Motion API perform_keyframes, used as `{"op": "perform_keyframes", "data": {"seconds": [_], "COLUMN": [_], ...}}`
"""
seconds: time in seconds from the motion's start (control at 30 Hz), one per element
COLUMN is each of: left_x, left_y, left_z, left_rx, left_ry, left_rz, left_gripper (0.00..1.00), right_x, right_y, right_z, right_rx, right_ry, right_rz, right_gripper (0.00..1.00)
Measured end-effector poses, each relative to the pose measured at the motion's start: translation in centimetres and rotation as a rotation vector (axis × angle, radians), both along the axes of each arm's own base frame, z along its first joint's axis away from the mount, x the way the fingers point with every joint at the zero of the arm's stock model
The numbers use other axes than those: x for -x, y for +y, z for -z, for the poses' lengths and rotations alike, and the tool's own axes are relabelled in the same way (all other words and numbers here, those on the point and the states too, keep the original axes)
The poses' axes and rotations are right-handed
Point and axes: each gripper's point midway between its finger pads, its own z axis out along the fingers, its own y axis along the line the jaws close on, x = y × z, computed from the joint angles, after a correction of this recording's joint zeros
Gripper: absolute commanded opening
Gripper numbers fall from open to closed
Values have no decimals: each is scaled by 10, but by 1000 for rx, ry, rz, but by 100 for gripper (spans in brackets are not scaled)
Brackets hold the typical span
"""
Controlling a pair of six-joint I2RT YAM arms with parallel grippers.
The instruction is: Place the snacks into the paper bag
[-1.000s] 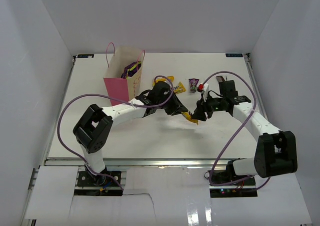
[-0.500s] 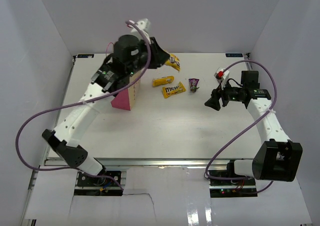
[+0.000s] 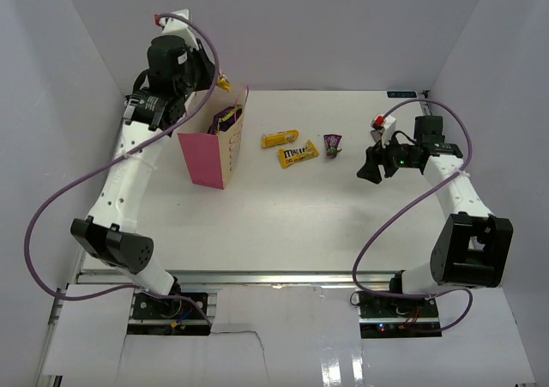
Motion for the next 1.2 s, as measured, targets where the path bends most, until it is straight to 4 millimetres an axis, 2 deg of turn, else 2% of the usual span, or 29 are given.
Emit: {"op": "perform_keyframes", "data": {"seconds": [0.07,0.13,0.2,0.23,0.33,0.5,0.67,0.73,0.8,0.9,1.0,1.03,1.13,1.2], "left_x": [-14,-25,-31,-33,-33,-30,-7,13,44,92,123,128,128,124], "left_y": [1,0,0,0,1,-4,-12,-16,-19,-27,-39,-45,-73,-98], "left_z": [27,59,83,92,101,85,47,27,11,2,12,22,58,86], "left_rx": [-35,-72,-100,-110,-116,-90,-27,19,86,207,319,353,416,429], "left_ry": [60,129,183,205,230,200,128,84,29,-19,-25,-4,95,183], "left_rz": [-9,-18,-24,-27,-32,-3,65,115,171,271,369,396,452,486], "left_gripper": [17,29,46,65,84,88,89,89,90,92,97,97,97,97], "right_x": [-9,-21,-36,-44,-77,-129,-162,-171,-177,-176,-179,-178,-178,-174], "right_y": [-6,-16,-29,-36,-59,-89,-113,-122,-130,-137,-140,-140,-140,-138], "right_z": [0,1,4,6,13,40,83,100,115,131,130,130,130,130], "right_rx": [17,47,83,102,166,257,345,385,418,446,448,447,427,398], "right_ry": [3,9,11,16,32,62,126,147,165,195,190,192,192,186], "right_rz": [38,110,202,245,386,530,623,657,685,708,718,719,721,714], "right_gripper": [72,75,75,75,76,75,73,72,70,66,55,44,27,23]}}
